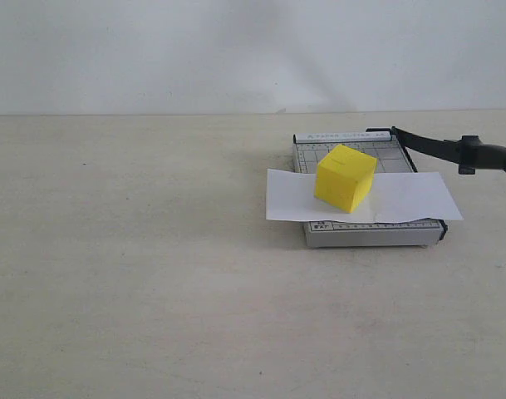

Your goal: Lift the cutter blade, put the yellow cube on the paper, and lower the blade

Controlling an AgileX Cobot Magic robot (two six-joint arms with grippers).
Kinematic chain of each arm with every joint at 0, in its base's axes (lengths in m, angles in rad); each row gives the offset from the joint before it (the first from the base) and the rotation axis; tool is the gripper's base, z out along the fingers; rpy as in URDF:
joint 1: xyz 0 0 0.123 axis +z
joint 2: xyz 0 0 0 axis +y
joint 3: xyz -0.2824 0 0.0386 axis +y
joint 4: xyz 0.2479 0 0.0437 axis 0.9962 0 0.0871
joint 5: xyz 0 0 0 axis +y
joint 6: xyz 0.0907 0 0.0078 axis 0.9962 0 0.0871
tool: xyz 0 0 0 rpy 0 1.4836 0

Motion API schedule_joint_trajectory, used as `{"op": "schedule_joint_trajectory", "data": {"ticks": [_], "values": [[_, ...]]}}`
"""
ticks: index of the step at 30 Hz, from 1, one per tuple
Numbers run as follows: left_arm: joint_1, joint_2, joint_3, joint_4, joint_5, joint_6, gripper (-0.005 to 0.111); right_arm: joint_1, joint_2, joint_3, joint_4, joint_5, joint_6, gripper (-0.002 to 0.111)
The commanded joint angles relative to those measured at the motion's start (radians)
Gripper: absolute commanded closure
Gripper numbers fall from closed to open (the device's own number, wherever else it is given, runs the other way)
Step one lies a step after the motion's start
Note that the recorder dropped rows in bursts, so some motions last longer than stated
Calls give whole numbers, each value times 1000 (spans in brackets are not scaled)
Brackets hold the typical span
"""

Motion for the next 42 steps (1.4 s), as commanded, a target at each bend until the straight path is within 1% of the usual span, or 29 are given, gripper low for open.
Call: {"op": "schedule_joint_trajectory", "data": {"ticks": [1, 9, 15, 28, 29, 31, 32, 33, 34, 35, 37, 38, 39, 40, 42], "values": [[4, -1, 51, 5, -111, -18, 39, 1, -5, -1, 0, 27, 1, 108], [4, -1, 53, 5, -103, -18, 39, 1, -5, -1, 0, 23, 1, 108], [4, -1, 53, 5, -103, -18, 39, 1, -5, -1, 0, -30, 3, 108], [4, -1, 53, 5, -103, -18, 39, 1, -5, -1, 0, -36, -4, 108], [4, -1, 53, 5, -103, -18, 39, 1, -5, -1, -8, -15, -9, 108], [4, -1, 53, 5, -103, -18, 39, 1, -5, -45, -74, 103, -43, 108], [4, -1, 53, 5, -103, -18, 39, 1, -5, -78, -77, 175, -40, 107], [4, -1, 53, 5, -103, -18, 39, 1, 5, -109, -77, 234, -40, 104], [4, -1, 53, 5, -103, -18, 39, 1, 18, -137, -77, 274, -42, 98], [4, -1, 53, 5, -103, -18, 39, 1, 37, -165, -77, 305, -61, 90], [4, -1, 53, 5, -103, -18, 39, 1, 82, -225, -85, 377, -153, 69], [4, -1, 53, 5, -103, -18, 39, 1, 115, -261, -86, 418, -183, 56], [4, -1, 53, 5, -103, -18, 39, 1, 155, -297, -86, 461, -185, 46], [4, -1, 53, 5, -103, -18, 39, 1, 202, -326, -86, 496, -181, 42], [4, -1, 53, 5, -103, -18, 39, 1, 313, -403, -64, 593, -180, 44]]}}
